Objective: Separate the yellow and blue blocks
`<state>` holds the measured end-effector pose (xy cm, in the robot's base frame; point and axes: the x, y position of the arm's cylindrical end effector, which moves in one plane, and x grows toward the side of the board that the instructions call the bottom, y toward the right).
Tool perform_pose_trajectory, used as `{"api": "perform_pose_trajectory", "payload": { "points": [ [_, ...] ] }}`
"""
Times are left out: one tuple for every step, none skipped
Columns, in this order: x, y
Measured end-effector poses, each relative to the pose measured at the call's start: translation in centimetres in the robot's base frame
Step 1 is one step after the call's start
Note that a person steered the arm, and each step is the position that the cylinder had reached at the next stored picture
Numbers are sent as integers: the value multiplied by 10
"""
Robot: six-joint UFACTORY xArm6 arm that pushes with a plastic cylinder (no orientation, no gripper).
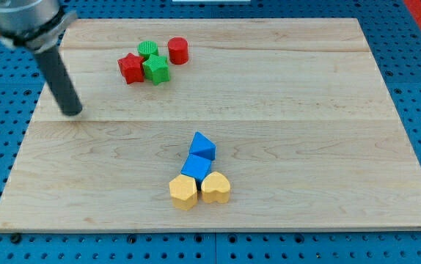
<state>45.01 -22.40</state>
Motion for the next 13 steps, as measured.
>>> {"api": "perform_pose_trajectory", "payload": {
  "points": [
    [90,2],
    [124,36],
    [135,140],
    [142,187],
    [125,207],
    [125,283],
    [119,321],
    [120,368],
    [121,343],
    [89,359],
    [44,365],
    [41,366],
    [54,385]
  ]
}}
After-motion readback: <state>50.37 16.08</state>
